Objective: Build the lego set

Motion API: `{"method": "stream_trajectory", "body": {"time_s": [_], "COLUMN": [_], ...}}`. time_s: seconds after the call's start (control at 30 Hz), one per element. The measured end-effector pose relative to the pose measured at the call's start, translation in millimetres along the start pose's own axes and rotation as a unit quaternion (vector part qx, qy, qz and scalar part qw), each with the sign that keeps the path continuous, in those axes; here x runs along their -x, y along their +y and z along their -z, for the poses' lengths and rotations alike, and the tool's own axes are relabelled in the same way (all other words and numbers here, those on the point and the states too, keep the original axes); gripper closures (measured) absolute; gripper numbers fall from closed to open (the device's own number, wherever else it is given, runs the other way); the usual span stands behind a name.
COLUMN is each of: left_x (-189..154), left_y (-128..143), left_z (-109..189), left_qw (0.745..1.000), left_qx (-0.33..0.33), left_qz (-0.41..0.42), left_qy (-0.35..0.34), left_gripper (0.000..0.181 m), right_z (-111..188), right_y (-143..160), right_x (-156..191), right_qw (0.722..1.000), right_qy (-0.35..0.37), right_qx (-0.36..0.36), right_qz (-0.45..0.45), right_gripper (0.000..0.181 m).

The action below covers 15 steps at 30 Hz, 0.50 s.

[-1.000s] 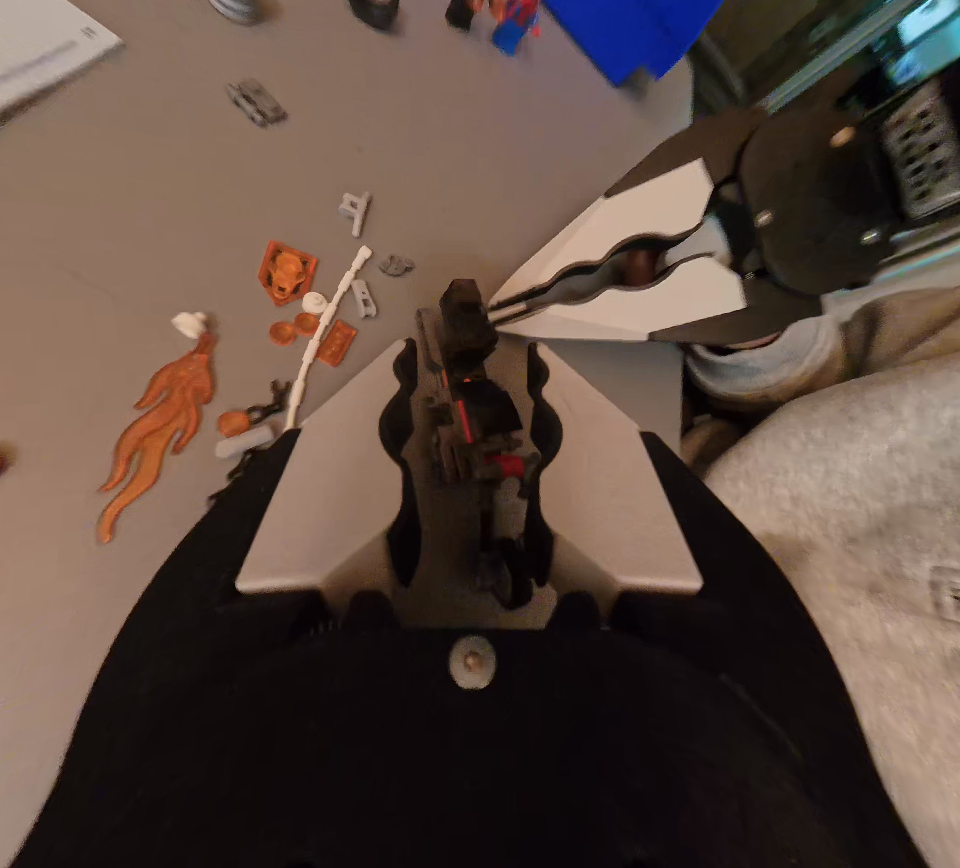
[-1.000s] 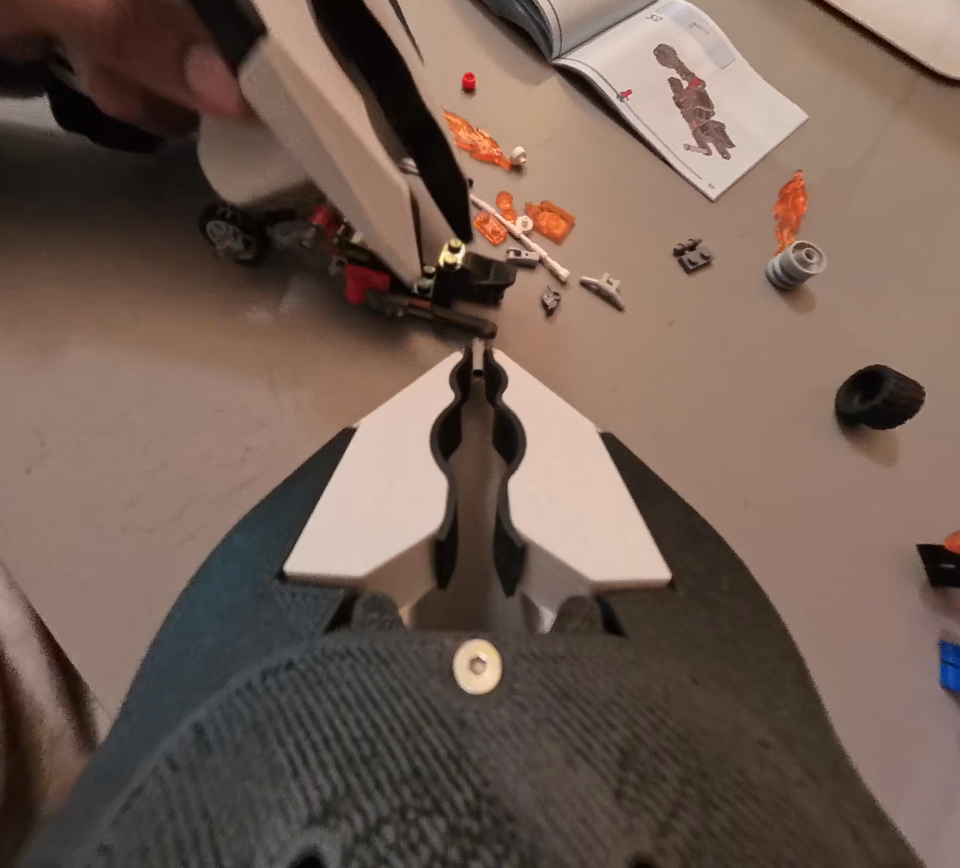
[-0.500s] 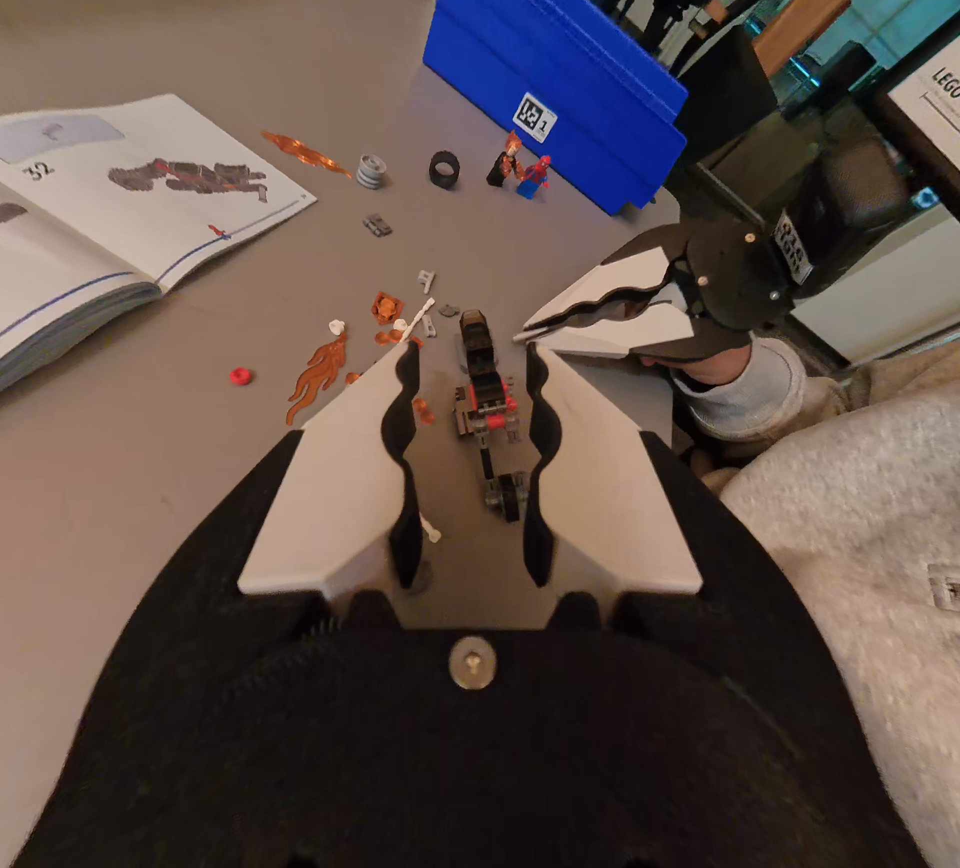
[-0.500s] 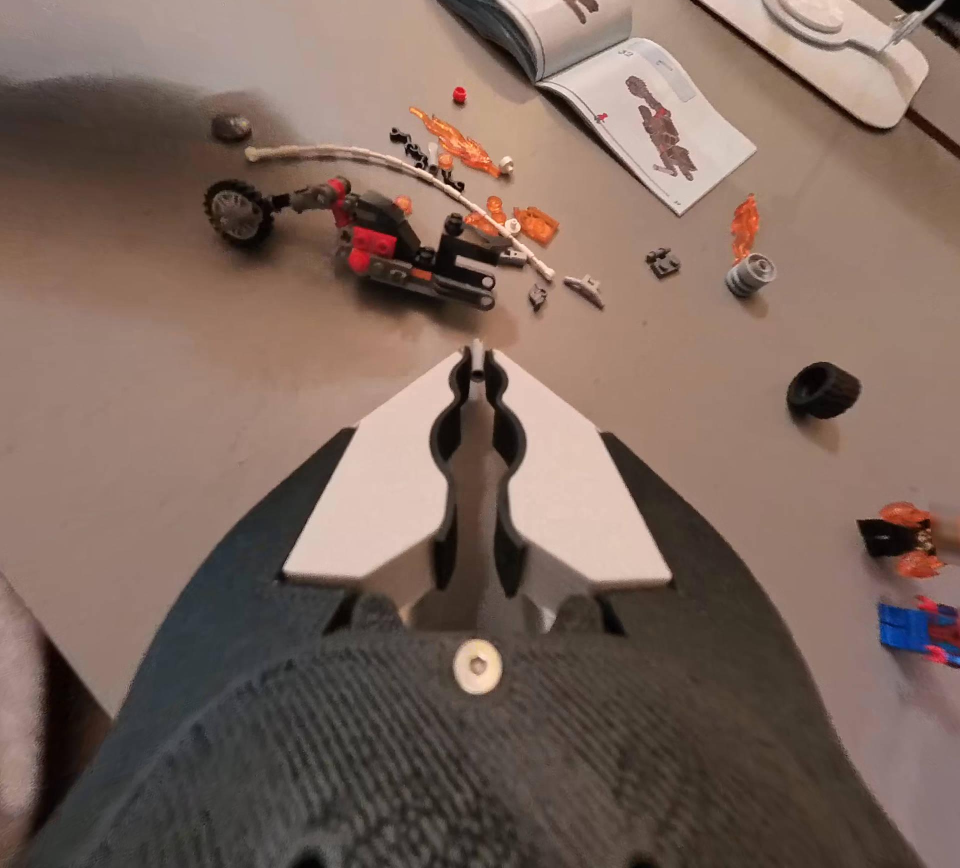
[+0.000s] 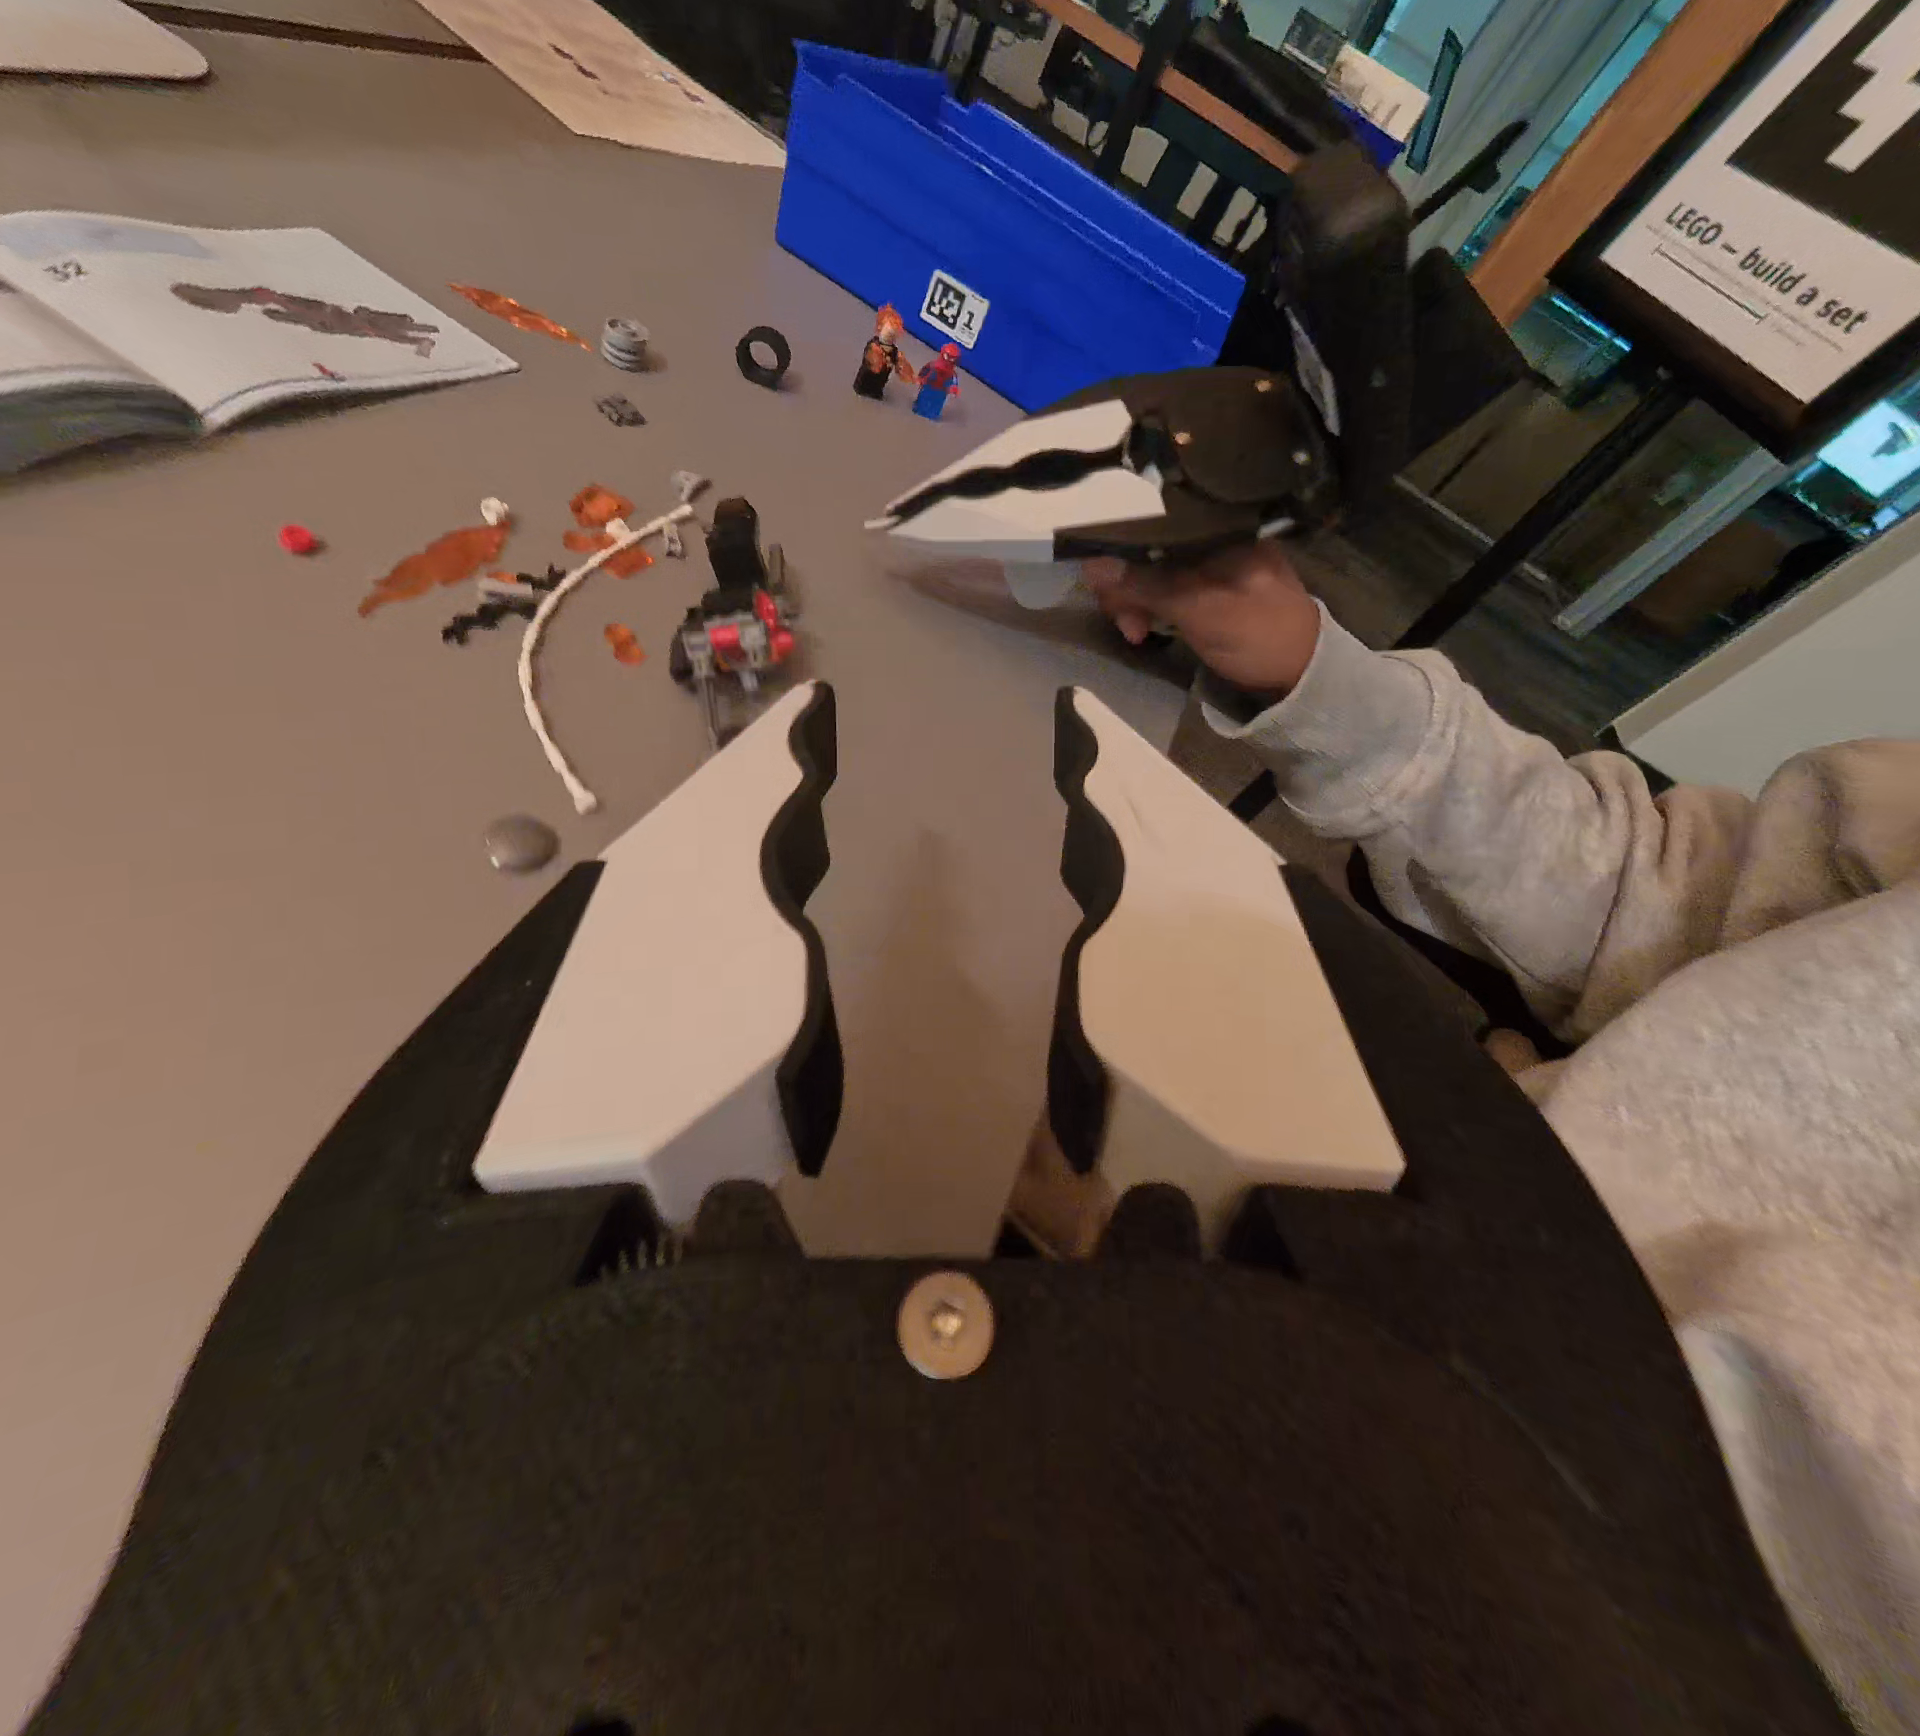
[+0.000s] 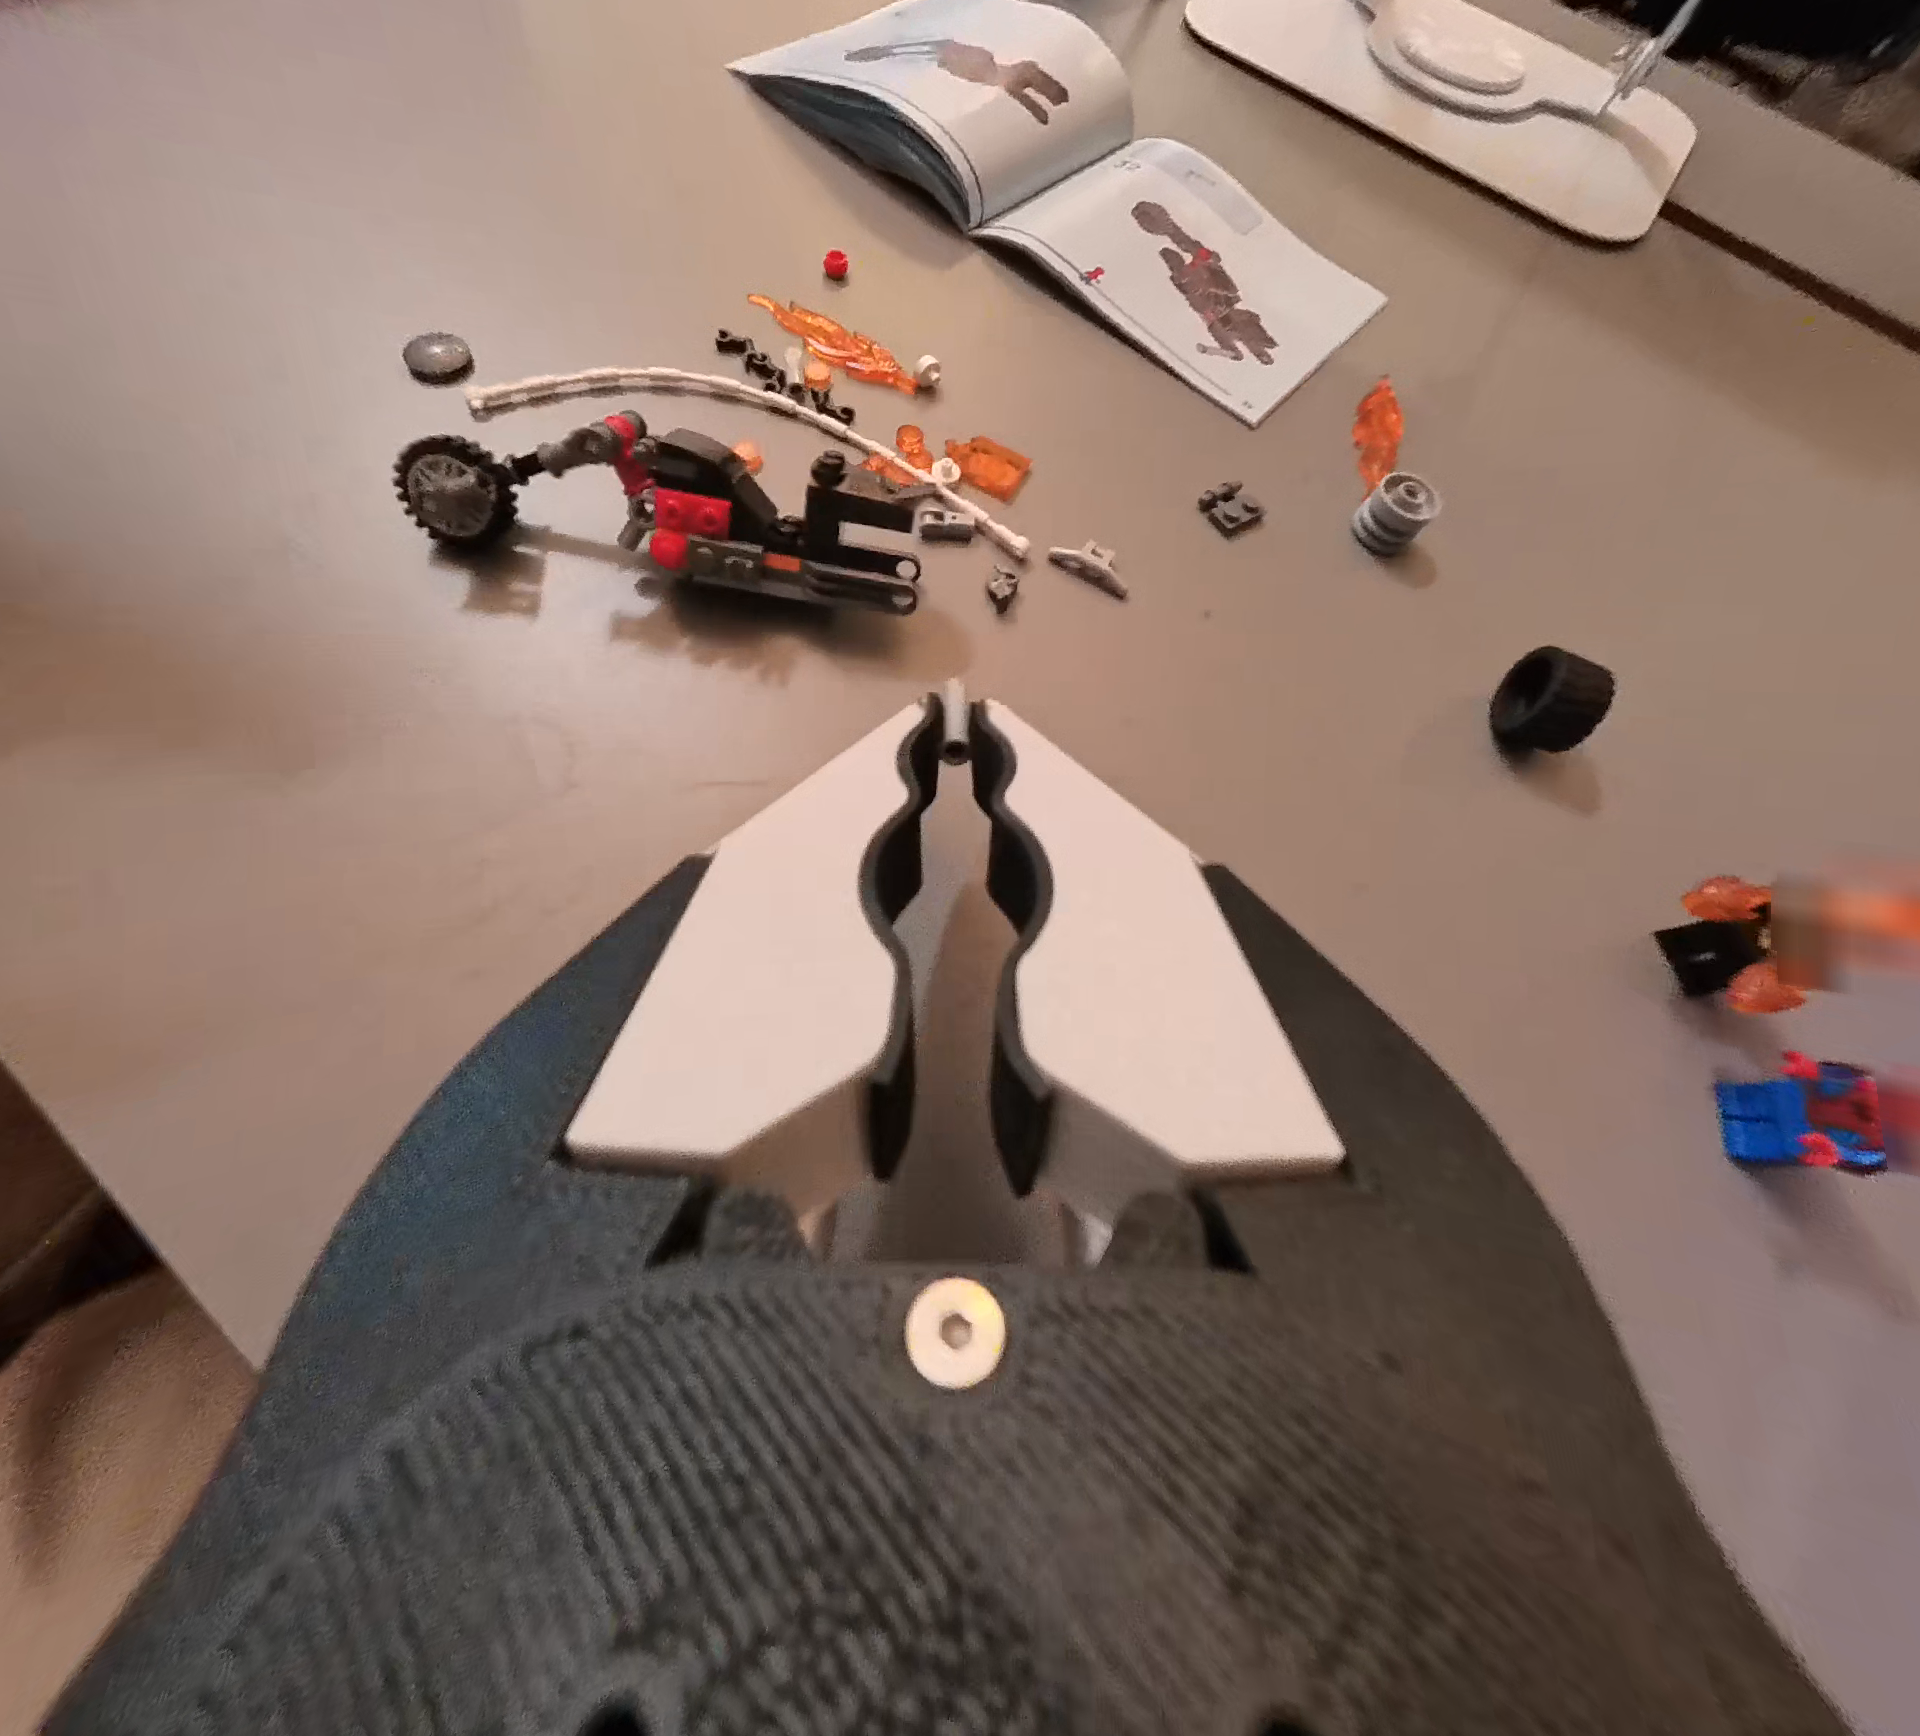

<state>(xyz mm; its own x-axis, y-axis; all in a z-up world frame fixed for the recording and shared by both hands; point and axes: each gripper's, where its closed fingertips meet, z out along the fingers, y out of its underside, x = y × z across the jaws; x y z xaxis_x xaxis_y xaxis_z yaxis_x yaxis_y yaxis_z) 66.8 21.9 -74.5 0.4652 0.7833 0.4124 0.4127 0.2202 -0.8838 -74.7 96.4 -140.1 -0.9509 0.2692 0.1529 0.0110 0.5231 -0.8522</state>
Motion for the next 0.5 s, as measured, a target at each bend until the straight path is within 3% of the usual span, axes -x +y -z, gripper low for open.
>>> {"method": "stream_trajectory", "body": {"time_s": [0.17,0.33,0.5], "left_x": [-5,-36,-69], "left_y": [38,77,118], "left_z": [42,82,101], "left_qw": [0.997,0.986,0.976], "left_qx": [-0.018,-0.101,-0.132], "left_qz": [0.014,0.074,0.109], "left_qy": [-0.073,-0.108,-0.137], "left_gripper": [0.140,0.138,0.137], "right_z": [-4,-10,-16], "right_y": [5,14,23], "right_x": [-1,7,9], "right_qw": [0.999,0.997,0.995], "right_qy": [-0.024,-0.042,-0.037], "right_qx": [0.020,0.056,0.089], "right_qz": [-0.035,-0.022,-0.004], "right_gripper": [0.178,0.178,0.178]}}
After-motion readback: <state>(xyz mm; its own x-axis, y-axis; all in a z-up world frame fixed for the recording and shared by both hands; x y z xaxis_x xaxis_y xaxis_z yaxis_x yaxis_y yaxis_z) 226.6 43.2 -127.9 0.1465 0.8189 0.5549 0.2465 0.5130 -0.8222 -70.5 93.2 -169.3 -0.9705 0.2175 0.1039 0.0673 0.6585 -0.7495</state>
